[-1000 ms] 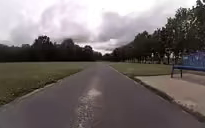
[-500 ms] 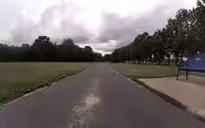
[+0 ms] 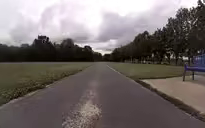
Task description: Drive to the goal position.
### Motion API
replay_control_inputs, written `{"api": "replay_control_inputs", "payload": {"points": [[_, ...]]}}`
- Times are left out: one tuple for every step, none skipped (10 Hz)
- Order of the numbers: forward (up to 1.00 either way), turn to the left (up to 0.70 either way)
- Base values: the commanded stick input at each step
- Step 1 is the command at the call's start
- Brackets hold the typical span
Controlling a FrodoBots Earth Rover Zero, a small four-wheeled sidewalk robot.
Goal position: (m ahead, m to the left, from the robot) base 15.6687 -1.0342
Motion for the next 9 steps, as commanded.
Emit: {"api": "replay_control_inputs", "payload": {"points": [[0.70, 0.00], [0.70, 0.00], [0.70, 0.00], [0.70, 0.00], [0.70, 0.00], [0.70, 0.00], [0.70, 0.00], [0.70, 0.00], [0.70, 0.00]]}}
